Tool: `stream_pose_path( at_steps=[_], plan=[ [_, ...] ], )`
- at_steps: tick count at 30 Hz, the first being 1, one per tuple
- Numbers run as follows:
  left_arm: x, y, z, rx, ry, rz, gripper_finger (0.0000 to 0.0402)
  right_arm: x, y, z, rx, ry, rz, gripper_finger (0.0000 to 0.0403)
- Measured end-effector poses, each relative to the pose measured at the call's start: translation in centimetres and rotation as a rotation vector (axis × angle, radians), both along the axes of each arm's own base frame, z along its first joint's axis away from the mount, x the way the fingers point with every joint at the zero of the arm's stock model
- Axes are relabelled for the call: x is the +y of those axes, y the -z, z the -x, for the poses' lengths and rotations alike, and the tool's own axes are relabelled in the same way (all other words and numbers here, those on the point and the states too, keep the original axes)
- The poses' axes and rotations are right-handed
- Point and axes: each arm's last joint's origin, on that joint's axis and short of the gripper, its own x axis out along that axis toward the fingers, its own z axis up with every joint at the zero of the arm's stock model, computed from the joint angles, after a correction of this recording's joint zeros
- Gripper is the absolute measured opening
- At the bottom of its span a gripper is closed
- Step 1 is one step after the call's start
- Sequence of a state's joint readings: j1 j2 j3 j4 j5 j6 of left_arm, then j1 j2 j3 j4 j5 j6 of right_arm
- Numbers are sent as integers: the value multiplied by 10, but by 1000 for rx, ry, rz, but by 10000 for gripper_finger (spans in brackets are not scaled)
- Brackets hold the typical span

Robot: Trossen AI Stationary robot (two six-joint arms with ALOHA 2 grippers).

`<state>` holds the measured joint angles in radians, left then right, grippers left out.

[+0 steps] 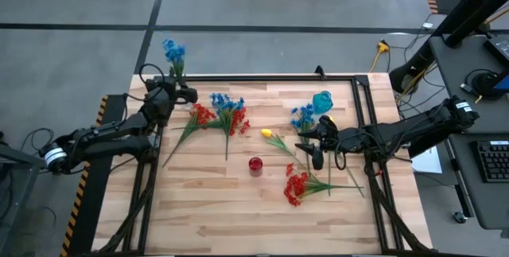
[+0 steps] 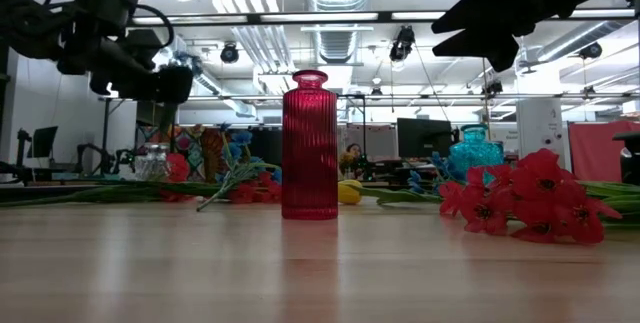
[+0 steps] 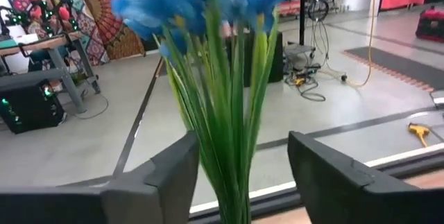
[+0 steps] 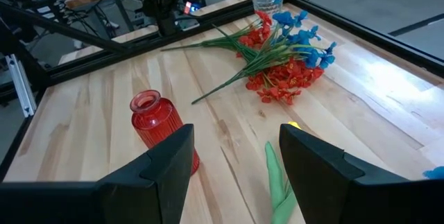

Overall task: Sort flowers into vase by color
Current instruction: Put the bottom blue flowers into the transparent vase, then put the left yellow tulip into the blue vase

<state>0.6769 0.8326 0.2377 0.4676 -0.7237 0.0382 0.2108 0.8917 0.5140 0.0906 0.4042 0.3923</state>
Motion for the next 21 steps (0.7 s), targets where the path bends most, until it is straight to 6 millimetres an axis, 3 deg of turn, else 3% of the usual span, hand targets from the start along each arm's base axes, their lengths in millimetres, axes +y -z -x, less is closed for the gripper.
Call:
stream_pose_path(
  at_steps=[7,14,21],
  plan=[
    [-2,7,1,27,2,59,252,0,0,0,0,0,0,206],
    [-9,8,3,25,22,92,267,0,0,0,0,0,0,206],
    [-20,-12,4,-5,58,163,268,0,0,0,-1,1,0,206]
  ],
)
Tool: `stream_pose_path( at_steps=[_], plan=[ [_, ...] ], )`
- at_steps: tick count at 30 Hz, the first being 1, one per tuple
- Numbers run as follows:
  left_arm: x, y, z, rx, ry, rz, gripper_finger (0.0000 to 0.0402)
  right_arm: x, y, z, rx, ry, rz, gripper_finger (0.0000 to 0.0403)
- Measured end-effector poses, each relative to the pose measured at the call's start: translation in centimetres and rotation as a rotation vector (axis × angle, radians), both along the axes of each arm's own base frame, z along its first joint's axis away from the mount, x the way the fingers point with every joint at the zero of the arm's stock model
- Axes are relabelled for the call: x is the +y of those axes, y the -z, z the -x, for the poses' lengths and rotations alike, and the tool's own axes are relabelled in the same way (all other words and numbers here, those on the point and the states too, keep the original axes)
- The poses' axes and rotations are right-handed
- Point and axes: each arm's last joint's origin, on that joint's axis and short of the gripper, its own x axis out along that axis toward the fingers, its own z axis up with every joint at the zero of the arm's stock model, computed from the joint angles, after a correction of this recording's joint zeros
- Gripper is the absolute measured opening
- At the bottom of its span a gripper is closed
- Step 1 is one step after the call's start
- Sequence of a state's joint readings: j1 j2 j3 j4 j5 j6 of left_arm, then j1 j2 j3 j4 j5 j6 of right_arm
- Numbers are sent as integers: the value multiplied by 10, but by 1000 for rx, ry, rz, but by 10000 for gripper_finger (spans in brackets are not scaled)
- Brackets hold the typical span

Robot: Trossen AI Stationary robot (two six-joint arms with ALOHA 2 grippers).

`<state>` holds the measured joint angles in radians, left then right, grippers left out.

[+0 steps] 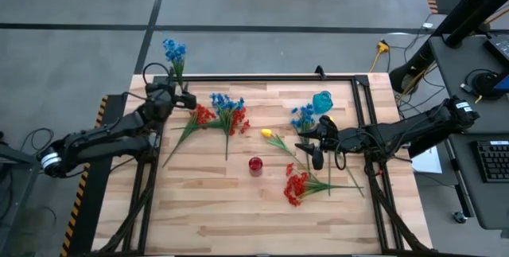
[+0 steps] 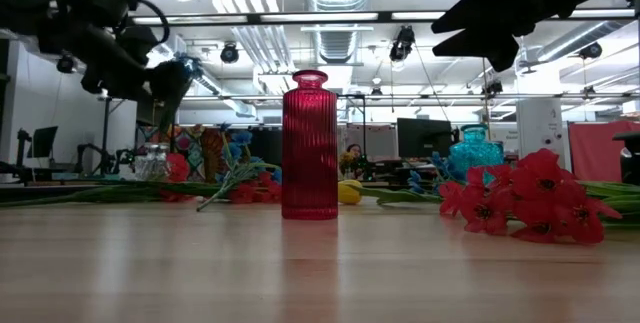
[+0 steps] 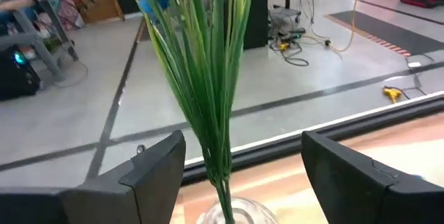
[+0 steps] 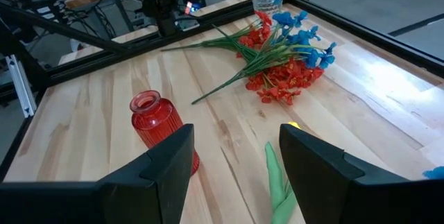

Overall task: Sort flowers into vase by color
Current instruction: Put the left yellow tulip into the blue vase

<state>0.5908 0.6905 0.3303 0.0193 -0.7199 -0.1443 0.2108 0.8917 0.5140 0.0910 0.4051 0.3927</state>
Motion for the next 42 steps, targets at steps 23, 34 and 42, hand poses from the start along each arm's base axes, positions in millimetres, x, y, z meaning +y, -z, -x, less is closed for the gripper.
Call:
stream_pose_path(
  at_steps=[23,34,42],
  plan=[
    [-82,-60,-20,-87,628,334,268,1,-36,-7,-83,11,-31,206],
    [-129,-53,-35,-176,807,433,268,-7,-69,-4,36,77,-43,206],
    [-143,-31,-61,-148,719,508,268,-14,-80,2,122,130,-73,206]
  ],
)
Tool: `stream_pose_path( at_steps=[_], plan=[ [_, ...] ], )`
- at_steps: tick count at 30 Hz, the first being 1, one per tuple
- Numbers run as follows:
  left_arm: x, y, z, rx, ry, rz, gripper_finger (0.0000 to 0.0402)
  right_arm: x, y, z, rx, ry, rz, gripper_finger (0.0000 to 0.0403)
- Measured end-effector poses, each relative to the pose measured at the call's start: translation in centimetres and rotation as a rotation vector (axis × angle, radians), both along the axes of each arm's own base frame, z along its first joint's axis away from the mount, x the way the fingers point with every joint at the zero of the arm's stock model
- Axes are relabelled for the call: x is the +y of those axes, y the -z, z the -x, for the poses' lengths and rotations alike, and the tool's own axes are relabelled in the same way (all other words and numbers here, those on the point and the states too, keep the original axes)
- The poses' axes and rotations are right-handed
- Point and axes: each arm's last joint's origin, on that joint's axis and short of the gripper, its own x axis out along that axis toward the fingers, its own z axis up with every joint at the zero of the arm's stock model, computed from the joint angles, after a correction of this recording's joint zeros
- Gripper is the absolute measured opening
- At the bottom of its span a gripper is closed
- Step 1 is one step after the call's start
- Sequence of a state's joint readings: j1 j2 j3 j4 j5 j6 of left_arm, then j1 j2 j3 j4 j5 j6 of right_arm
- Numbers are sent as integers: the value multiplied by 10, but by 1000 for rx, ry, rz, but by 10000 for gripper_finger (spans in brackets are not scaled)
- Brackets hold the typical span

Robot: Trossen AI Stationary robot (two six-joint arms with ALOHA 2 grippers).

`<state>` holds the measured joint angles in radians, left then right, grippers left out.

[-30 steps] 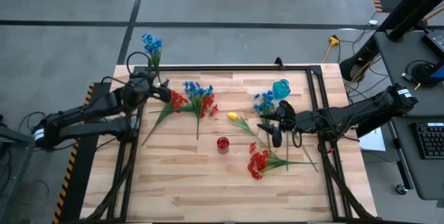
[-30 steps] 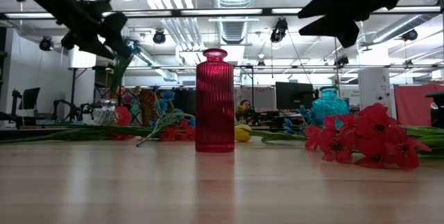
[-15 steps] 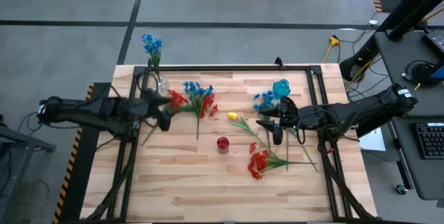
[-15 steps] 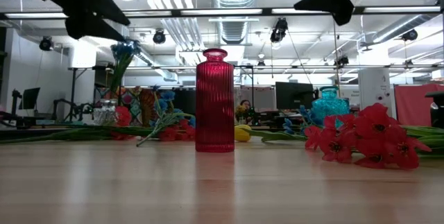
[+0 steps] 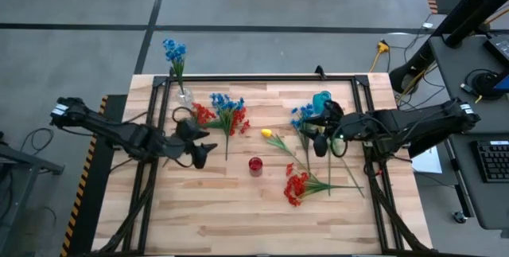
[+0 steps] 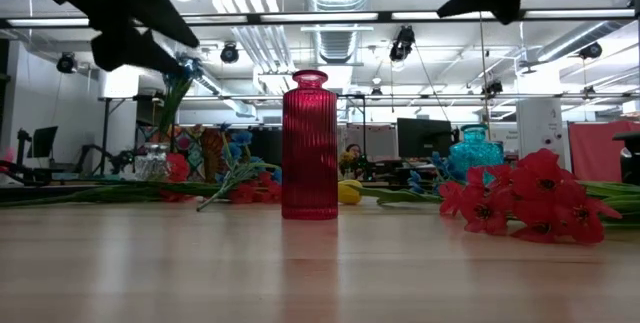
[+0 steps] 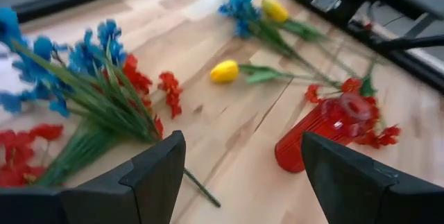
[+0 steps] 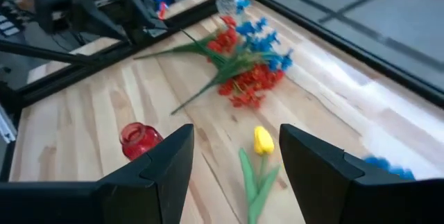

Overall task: Sort flowers into vase by color
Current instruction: Put the left yellow tulip into the blue vase

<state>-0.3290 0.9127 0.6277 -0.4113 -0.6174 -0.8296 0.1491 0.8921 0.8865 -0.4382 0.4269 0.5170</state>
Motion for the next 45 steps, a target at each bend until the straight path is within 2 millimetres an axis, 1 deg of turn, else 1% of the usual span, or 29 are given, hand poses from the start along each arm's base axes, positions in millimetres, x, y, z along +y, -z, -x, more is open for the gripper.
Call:
stream_pose_path(
  at_steps=[4,8,13,17,21,24,29,33,36,41,45],
  plan=[
    [-4,9,-13,21,-6,0,268,-1,0,5,56,39,-49,206],
    [-8,6,-24,38,-5,-7,268,-2,6,10,119,93,-114,206],
    [-13,-2,-37,81,12,-40,268,-2,22,14,243,185,-188,206],
    [-16,-3,-43,147,12,-60,268,-1,36,9,349,226,-222,206],
    [-19,-1,-51,196,0,-41,268,2,49,0,452,194,-256,206],
    [-22,2,-57,232,-6,-17,268,4,56,-2,519,176,-264,206],
    [-26,15,-65,277,-29,21,268,5,61,4,617,168,-306,206],
    [-29,26,-68,306,-65,50,268,5,61,11,664,168,-353,206],
    [-31,31,-71,330,-62,74,268,8,61,14,701,146,-402,206],
    [-41,38,-72,351,-44,104,268,21,62,17,750,45,-454,206],
    [-53,39,-68,347,-21,137,268,38,63,20,789,-57,-462,206]
  ],
)
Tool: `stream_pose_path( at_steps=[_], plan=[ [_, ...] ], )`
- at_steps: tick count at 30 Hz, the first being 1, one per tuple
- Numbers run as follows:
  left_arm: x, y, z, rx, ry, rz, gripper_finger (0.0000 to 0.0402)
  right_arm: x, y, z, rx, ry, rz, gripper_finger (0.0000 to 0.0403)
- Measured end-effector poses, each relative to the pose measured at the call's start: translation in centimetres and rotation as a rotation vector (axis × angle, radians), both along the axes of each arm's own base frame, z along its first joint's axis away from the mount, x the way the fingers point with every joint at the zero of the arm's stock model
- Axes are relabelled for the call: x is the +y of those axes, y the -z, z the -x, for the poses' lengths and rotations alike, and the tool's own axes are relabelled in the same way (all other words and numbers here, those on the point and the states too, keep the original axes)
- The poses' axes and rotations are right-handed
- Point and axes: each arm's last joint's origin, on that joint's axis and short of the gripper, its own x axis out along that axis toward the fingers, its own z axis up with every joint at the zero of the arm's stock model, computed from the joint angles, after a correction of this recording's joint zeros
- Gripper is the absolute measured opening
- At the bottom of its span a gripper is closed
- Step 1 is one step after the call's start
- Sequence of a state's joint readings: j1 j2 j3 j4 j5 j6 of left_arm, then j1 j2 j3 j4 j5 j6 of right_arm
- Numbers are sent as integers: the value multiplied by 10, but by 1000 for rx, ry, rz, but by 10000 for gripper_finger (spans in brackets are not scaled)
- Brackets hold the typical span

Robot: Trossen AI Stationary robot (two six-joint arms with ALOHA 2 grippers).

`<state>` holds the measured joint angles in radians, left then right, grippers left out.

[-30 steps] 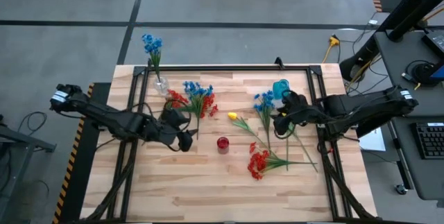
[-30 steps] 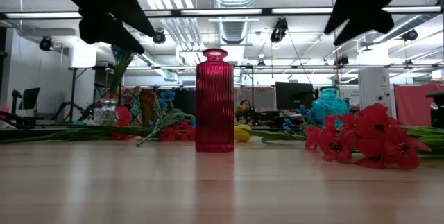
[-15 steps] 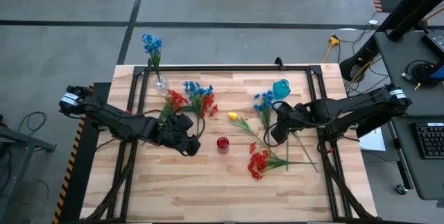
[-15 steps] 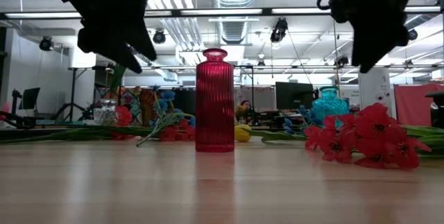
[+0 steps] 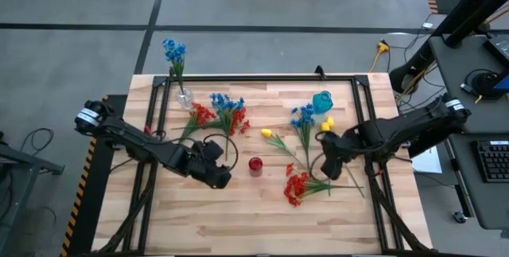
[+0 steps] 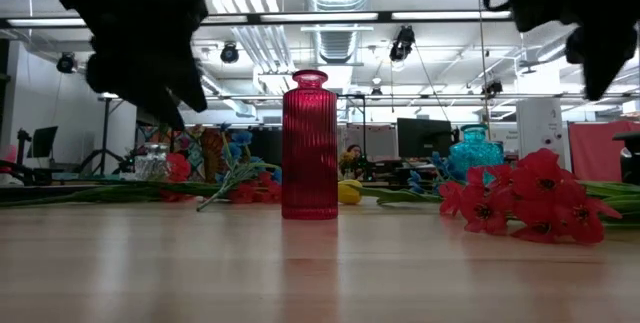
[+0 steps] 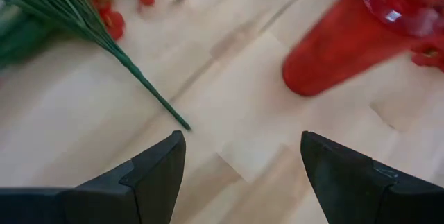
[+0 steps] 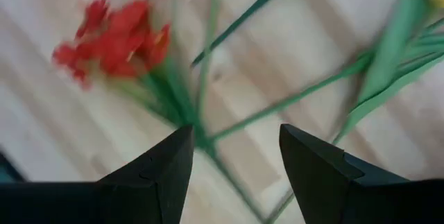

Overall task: Sort flowers into vase by color
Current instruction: Put the left yellow tulip into the blue vase

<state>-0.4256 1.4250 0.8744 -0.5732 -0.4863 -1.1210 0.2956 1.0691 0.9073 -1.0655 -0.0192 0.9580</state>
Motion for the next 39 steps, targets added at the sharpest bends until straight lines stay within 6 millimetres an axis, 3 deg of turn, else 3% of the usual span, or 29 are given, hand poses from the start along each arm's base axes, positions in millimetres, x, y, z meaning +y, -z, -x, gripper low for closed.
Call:
stream_pose_path(
  at_steps=[14,27,33,39],
  plan=[
    [-45,0,22,-56,21,110,268,57,14,13,99,-4,-26,205],
    [-78,12,37,-76,20,154,268,84,29,16,124,-31,3,205],
    [-98,29,33,-85,115,136,268,97,35,14,30,-163,87,205],
    [-105,40,27,-93,152,125,268,97,36,14,5,-209,138,205]
  ],
)
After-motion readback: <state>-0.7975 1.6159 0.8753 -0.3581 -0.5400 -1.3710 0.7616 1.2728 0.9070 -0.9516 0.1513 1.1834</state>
